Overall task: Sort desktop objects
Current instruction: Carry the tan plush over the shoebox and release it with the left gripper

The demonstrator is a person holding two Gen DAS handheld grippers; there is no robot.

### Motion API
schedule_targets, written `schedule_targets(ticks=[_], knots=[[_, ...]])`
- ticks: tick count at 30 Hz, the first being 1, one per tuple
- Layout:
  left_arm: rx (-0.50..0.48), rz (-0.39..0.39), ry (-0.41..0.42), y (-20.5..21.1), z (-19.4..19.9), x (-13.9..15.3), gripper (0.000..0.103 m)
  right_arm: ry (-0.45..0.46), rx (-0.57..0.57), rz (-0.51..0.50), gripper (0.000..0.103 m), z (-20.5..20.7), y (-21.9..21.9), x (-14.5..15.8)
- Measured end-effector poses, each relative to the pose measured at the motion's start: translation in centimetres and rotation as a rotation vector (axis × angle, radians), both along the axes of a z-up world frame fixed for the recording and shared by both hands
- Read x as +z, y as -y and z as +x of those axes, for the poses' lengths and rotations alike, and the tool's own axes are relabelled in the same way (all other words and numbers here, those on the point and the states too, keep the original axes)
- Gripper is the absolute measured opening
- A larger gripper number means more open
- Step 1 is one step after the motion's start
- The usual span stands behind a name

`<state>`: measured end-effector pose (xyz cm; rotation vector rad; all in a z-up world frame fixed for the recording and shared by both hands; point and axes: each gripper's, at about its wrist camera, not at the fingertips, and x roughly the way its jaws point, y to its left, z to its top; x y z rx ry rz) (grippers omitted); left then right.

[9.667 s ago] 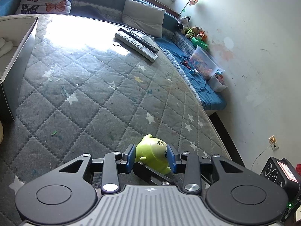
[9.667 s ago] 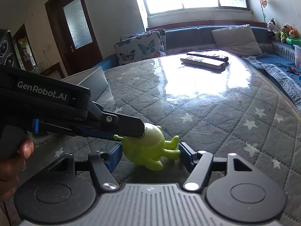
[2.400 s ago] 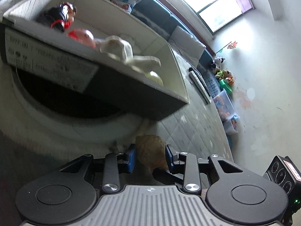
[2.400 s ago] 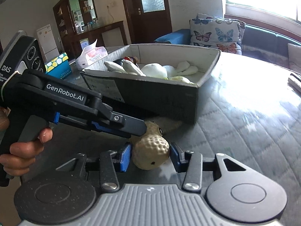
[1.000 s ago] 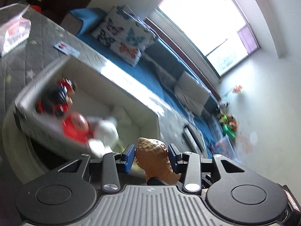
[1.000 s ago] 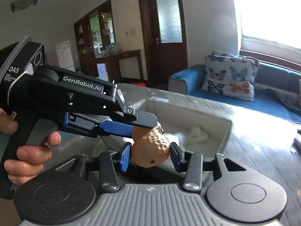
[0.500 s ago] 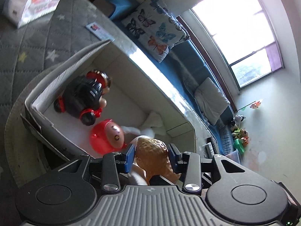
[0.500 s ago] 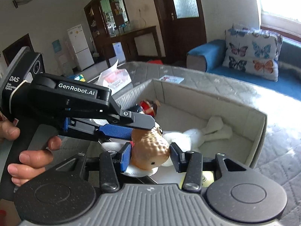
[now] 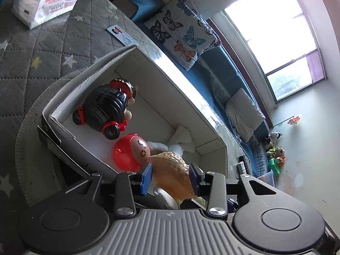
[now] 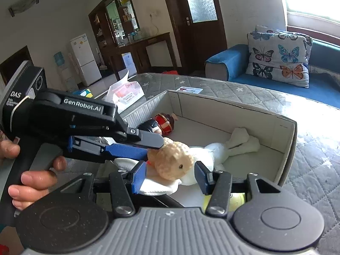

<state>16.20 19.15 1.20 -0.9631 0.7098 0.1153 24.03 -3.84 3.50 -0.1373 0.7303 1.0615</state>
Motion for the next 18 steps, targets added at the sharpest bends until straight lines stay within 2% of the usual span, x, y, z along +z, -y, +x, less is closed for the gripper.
schedule_targets(ticks=[8,12,15,18], knots=[[0.001,0.064,0.017,0.3,-1.4,1.5,0.04,0.033,-0.045,0.008,0.051,-1.4,0.9,0.7],[-0.015,0.151,0.036,1.0,-2.4,2.5,0.04,0.063,-0.077,0.014,0.06,-2.9,1.5,1.1],[-0.034,0.231,0.052,1.9,-3.3,3.3,0.04,0.082,-0.099,0.019,0.061,-4.1,1.9,1.3],[-0.05,0.297,0.069,2.8,-4.3,3.9,0.04,0.088,-0.116,0.03,0.07,-5.3,2.3,1.5]])
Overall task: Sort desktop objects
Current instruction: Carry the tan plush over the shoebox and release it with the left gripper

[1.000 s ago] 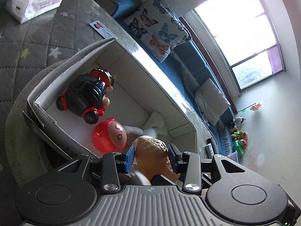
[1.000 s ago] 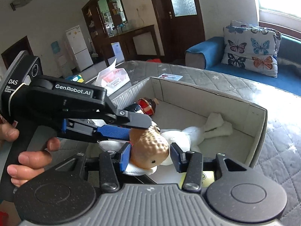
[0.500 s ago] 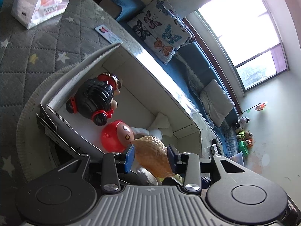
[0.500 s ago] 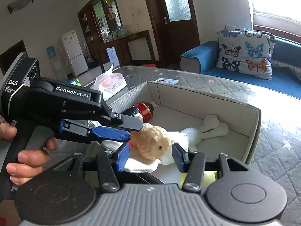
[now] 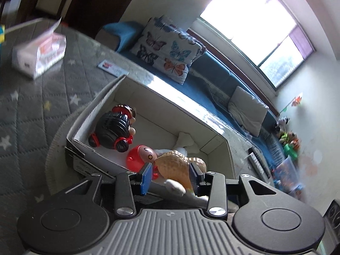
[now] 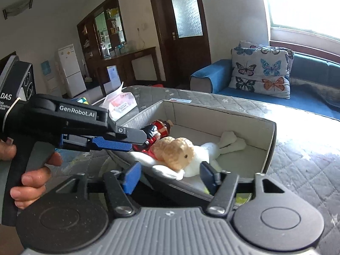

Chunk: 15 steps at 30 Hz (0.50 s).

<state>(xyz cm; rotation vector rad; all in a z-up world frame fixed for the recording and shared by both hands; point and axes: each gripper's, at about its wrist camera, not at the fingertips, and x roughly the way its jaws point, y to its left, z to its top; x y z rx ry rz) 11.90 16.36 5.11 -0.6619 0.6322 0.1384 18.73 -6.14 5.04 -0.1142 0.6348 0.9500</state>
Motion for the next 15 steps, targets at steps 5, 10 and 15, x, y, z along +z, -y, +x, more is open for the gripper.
schedule_targets(ticks=[5,10,15], knots=[[-0.015,0.079,0.013,0.9,-1.5,0.2,0.04,0.01,-0.023,0.005,0.077,-1.7,0.4,-0.1],[-0.031,0.142,0.014,1.7,-3.0,0.1,0.04,-0.004,-0.034,0.028,0.086,-2.9,0.8,-0.4],[-0.05,0.257,0.016,2.9,-4.3,0.4,0.04,0.0,-0.048,0.038,0.094,-4.2,1.1,-0.8]])
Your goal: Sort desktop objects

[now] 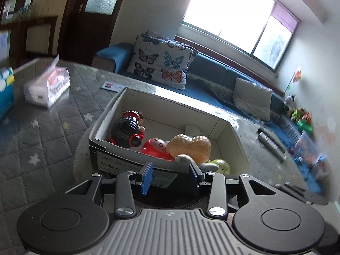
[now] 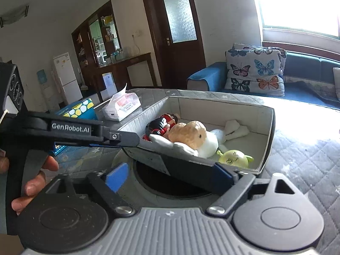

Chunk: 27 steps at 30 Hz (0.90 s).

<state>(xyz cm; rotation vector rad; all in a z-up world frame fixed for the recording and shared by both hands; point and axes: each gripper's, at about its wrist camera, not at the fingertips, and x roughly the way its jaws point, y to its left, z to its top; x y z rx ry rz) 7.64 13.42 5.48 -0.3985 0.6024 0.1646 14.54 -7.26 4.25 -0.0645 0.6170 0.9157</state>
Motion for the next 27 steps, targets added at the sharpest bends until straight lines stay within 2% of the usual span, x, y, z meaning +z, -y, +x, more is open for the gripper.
schedule_targets(ticks=[9,17,21,25,27], knots=[[-0.025,0.125,0.066,1.5,-2.4,-0.1,0.041,0.0,-0.043,0.01,0.103,-1.6,0.5,-0.8],[-0.025,0.221,0.033,2.6,-2.9,-0.2,0.042,-0.029,-0.081,0.018,0.103,-2.7,0.6,-1.3],[-0.024,0.231,0.028,2.8,-3.2,-0.5,0.042,-0.027,-0.092,0.011,0.103,-3.3,0.5,-1.5],[0.012,0.269,0.018,2.9,-3.5,-0.5,0.042,-0.023,-0.104,0.003,0.103,-3.7,0.5,-1.7],[0.028,0.311,0.014,3.1,-3.6,-0.6,0.042,-0.016,-0.109,-0.005,0.103,-3.9,0.5,-1.8]])
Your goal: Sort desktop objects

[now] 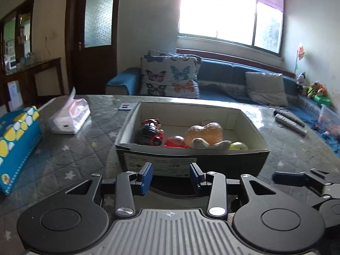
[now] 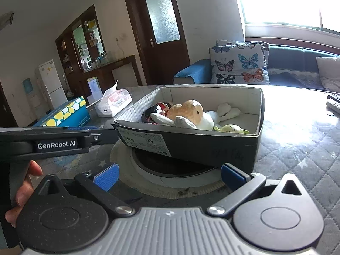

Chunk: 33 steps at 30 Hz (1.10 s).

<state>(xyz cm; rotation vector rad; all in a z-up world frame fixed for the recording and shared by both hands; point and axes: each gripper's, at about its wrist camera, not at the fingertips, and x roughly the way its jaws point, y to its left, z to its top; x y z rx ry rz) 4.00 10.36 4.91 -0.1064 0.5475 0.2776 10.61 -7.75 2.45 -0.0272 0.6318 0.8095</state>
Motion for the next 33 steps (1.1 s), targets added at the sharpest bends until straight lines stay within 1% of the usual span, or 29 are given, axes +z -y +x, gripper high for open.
schedule_targets(ticks=[4,6,12,18,28,33], knots=[[0.038,0.091,-0.002,0.4,-0.3,-0.2,0.042,0.003,-0.018,-0.006,0.103,-0.2,0.1,0.0],[0.051,0.122,-0.006,0.7,-0.4,-0.3,0.042,0.001,-0.02,-0.008,0.103,-0.2,0.2,0.0],[0.026,0.126,-0.003,1.1,-0.7,-0.7,0.042,0.0,-0.021,-0.019,0.103,-0.6,0.0,-0.1],[0.011,0.093,-0.027,1.0,-0.6,-1.2,0.042,-0.008,-0.019,-0.025,0.103,-0.8,-0.4,-0.5],[0.023,0.091,-0.053,0.8,-0.1,-1.6,0.041,-0.018,-0.03,-0.048,0.103,-0.5,-1.1,-0.9],[0.035,0.095,-0.051,0.4,0.1,-1.4,0.041,-0.026,-0.052,-0.053,0.103,-0.1,-1.4,-0.9]])
